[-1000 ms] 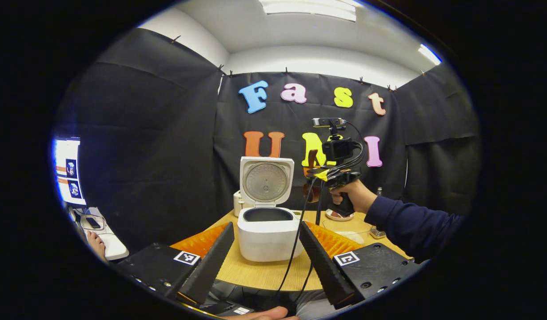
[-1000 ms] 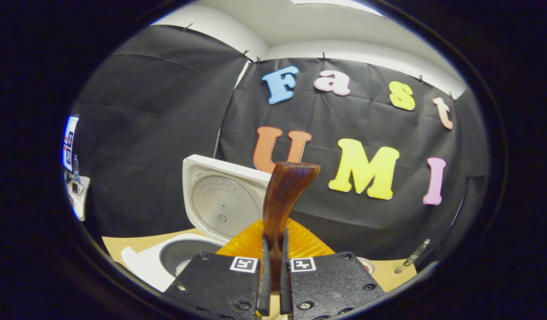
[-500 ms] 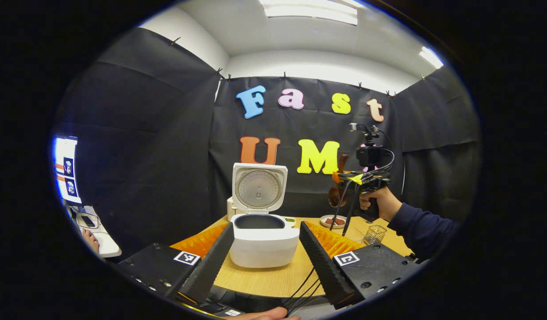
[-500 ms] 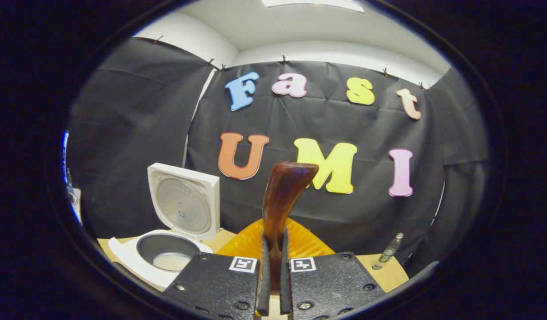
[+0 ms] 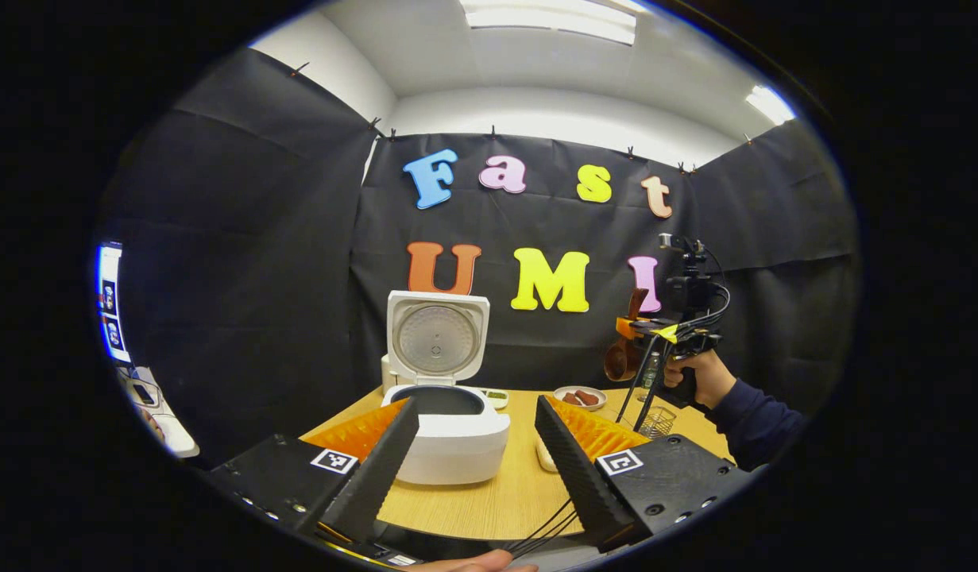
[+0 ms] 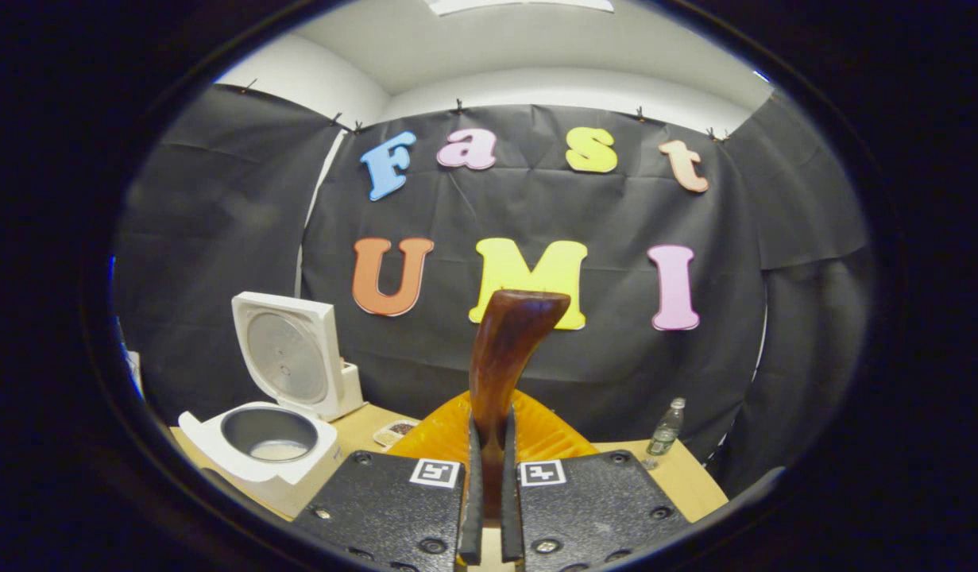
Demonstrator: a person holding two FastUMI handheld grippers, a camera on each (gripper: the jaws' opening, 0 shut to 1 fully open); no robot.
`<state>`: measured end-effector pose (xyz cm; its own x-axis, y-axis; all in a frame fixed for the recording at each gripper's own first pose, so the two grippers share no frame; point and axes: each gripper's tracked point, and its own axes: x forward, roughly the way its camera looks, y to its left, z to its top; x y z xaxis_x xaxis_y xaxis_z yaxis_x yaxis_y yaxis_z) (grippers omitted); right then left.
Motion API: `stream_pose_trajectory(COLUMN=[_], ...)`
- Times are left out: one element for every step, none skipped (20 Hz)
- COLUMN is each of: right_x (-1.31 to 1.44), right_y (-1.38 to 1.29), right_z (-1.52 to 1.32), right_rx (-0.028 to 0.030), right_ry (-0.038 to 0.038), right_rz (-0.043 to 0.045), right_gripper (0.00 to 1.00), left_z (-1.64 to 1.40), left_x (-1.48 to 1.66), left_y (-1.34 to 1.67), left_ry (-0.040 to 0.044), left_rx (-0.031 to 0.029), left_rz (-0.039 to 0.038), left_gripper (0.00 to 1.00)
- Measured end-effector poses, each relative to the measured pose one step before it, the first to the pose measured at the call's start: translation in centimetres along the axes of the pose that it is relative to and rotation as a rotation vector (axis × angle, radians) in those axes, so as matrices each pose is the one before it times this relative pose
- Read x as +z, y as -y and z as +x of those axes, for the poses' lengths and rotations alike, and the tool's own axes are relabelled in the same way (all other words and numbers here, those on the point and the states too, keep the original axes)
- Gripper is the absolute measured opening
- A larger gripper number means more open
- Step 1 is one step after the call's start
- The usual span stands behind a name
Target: Close the left gripper, press the button to open the rice cooker; take a wooden spoon from the chopstick holder with the right hand, scoop a spoonful of rice and pour it into the rice cooker, then put the wooden spoon back into the chopstick holder.
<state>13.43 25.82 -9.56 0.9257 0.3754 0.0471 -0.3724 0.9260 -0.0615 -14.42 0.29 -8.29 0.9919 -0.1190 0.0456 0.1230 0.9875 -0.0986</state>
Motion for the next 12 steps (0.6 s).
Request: stream_pose_trajectory(right_x=[-0.336, -0.272, -0.416, -0.482, -0.454, -0.515, -0.546, -0.66, -0.788, -0.831, -0.648, -0.498], right_y=[1.229, 1.101, 1.211, 1.22, 1.325, 1.186, 1.313, 1.417, 0.996, 1.209, 1.112, 1.127], right_z=[0.011, 0.013, 0.069, -0.015, -0.033, 0.098, -0.083, 0.15, 1.44, 0.307, 0.124, 0.145], right_rx=[-0.01376, -0.01181, -0.01312, -0.01481, -0.0136, -0.01137, -0.01478, -0.01702, -0.01747, -0.02117, -0.02302, -0.02079], right_ry=[0.00137, 0.0019, -0.00546, -0.00582, -0.00217, -0.00369, -0.00545, -0.00728, -0.01341, -0.0148, -0.00489, 0.00409], right_rz=[0.01475, 0.01039, 0.00506, 0.00277, 0.00359, 0.00533, 0.00928, 0.00884, 0.00562, -0.00447, -0.01013, -0.00512], right_gripper=[0.14, 0.14, 0.14, 0.14, 0.14, 0.14, 0.14, 0.14, 0.14, 0.14, 0.14, 0.14], left_z=[0.295, 0.251, 0.187, 0.249, 0.202, 0.172, 0.252, 0.291, 0.526, 0.432, 0.488, 0.61], left_x=[0.098, 0.096, 0.093, 0.068, 0.197, 0.006, 0.094, -0.014, -0.117, -0.12, -0.253, -0.197], left_y=[0.287, 0.261, 0.284, 0.136, 0.061, 0.102, 0.216, 0.201, 0.22, 0.14, 0.185, 0.104], left_ry=[0.00136, -0.00005, 0.00211, 0.00581, 0.00871, 0.00771, 0.00764, 0.00396, 0.00052, -0.00141, -0.00646, -0.00956], left_rx=[-0.00047, 0.00233, 0.0049, 0.00858, 0.00917, 0.00562, 0.00362, 0.00274, 0.00214, 0.00198, -0.00254, 0.00323], left_rz=[0.00557, 0.0079, 0.00841, 0.00894, 0.0065, 0.00151, -0.00391, -0.00726, -0.00771, -0.00701, -0.00298, 0.00305], left_gripper=[0.94, 0.94, 0.94, 0.94, 0.94, 0.94, 0.94, 0.94, 0.94, 0.94, 0.94, 0.94])
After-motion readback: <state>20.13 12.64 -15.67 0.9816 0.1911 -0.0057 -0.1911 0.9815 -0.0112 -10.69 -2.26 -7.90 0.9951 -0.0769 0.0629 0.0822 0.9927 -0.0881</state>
